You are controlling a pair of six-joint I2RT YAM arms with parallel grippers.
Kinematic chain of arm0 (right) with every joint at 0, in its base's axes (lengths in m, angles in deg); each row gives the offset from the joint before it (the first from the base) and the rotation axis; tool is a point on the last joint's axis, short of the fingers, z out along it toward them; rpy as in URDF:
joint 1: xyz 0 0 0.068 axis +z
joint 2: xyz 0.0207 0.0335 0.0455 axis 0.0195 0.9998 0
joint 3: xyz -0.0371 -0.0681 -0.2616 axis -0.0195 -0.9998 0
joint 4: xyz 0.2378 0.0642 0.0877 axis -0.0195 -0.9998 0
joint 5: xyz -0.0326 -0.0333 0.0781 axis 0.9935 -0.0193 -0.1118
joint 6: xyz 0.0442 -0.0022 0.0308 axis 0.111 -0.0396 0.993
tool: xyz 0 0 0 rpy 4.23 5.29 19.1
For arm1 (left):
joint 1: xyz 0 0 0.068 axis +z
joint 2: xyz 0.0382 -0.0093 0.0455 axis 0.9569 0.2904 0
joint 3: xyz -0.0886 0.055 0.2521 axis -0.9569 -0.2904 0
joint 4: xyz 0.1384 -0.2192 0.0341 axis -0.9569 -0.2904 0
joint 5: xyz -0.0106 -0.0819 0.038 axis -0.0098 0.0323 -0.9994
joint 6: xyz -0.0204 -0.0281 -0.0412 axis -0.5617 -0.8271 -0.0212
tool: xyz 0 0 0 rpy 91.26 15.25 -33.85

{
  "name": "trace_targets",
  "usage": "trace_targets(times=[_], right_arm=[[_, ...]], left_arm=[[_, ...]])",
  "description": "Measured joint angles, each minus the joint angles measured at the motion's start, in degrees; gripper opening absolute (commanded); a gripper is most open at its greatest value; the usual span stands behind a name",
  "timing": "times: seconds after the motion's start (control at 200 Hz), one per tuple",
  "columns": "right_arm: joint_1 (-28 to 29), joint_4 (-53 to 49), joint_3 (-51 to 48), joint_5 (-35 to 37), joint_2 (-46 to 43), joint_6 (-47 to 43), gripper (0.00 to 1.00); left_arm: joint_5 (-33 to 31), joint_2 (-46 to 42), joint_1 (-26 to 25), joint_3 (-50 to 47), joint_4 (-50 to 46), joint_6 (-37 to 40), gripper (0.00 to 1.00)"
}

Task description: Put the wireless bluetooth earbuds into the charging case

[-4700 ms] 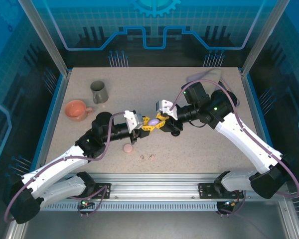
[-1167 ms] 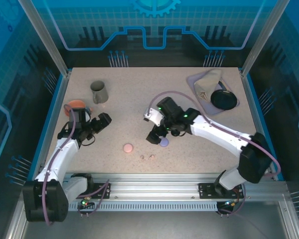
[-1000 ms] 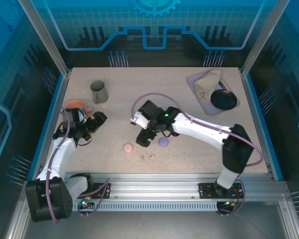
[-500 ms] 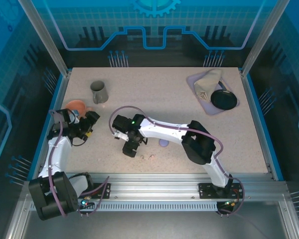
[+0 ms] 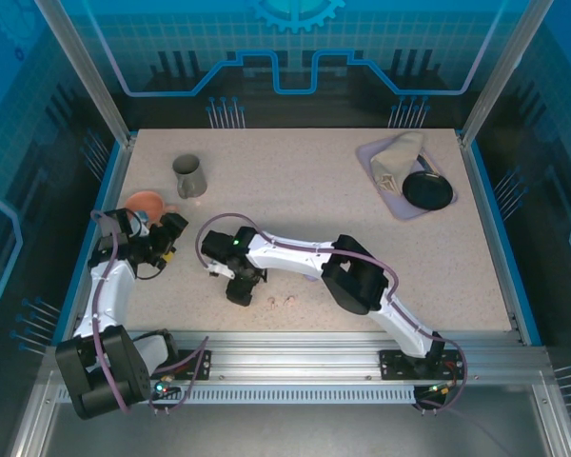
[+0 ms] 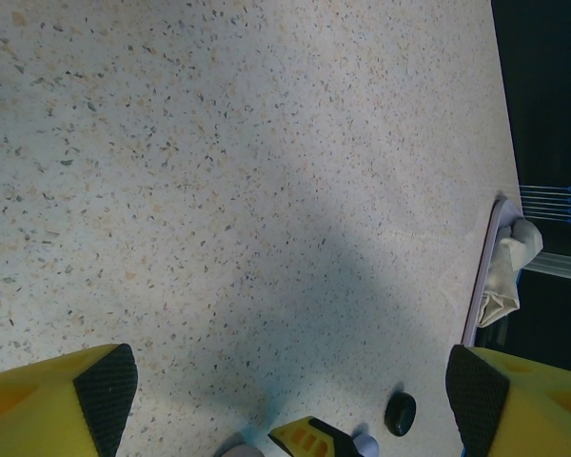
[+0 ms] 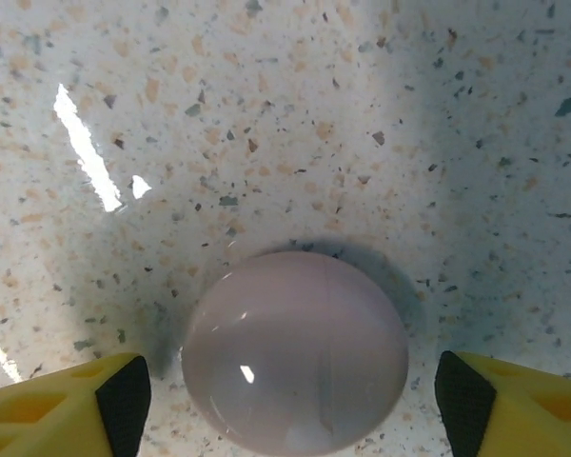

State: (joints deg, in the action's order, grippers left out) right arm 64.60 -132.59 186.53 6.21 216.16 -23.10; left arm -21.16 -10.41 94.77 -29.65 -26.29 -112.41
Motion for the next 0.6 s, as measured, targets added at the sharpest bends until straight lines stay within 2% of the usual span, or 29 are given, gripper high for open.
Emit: trace_targets(times=[0.6], right_arm=[[-0.15,-0.74,1.38,-2.69,1.07,0.20,0.55]], left_arm=[[0.00,0.00,0.00,0.00,0.02,0.00,0.88]])
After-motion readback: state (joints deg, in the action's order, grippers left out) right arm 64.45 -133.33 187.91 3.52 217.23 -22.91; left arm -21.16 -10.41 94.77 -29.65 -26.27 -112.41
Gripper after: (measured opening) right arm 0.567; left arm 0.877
